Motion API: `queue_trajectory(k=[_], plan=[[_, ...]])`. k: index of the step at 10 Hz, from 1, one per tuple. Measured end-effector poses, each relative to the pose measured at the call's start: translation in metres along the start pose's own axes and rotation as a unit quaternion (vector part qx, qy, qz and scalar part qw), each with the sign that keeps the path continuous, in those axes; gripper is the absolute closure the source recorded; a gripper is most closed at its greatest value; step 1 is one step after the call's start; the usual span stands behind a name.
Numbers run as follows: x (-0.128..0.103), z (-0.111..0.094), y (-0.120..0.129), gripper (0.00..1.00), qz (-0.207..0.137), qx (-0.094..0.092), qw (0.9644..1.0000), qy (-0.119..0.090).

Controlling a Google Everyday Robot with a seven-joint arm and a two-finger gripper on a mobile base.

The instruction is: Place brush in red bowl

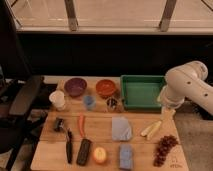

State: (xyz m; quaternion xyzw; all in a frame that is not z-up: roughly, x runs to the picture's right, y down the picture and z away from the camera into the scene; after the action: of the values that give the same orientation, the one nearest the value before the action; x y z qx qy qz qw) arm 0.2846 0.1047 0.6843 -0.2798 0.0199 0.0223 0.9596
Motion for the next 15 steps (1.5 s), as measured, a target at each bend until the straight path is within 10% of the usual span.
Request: queue_trajectory(k=[10, 13, 15], plan=[[-0.008, -0.007, -0.001, 0.35, -0.036, 0.003, 0.9993, -0.007], [-0.053, -0.018, 0.007, 0.35, -0.157, 0.012, 0.987, -0.032], [-0.109, -0.027, 0.019, 0.35, -0.253, 0.016, 0.9653, -0.062]])
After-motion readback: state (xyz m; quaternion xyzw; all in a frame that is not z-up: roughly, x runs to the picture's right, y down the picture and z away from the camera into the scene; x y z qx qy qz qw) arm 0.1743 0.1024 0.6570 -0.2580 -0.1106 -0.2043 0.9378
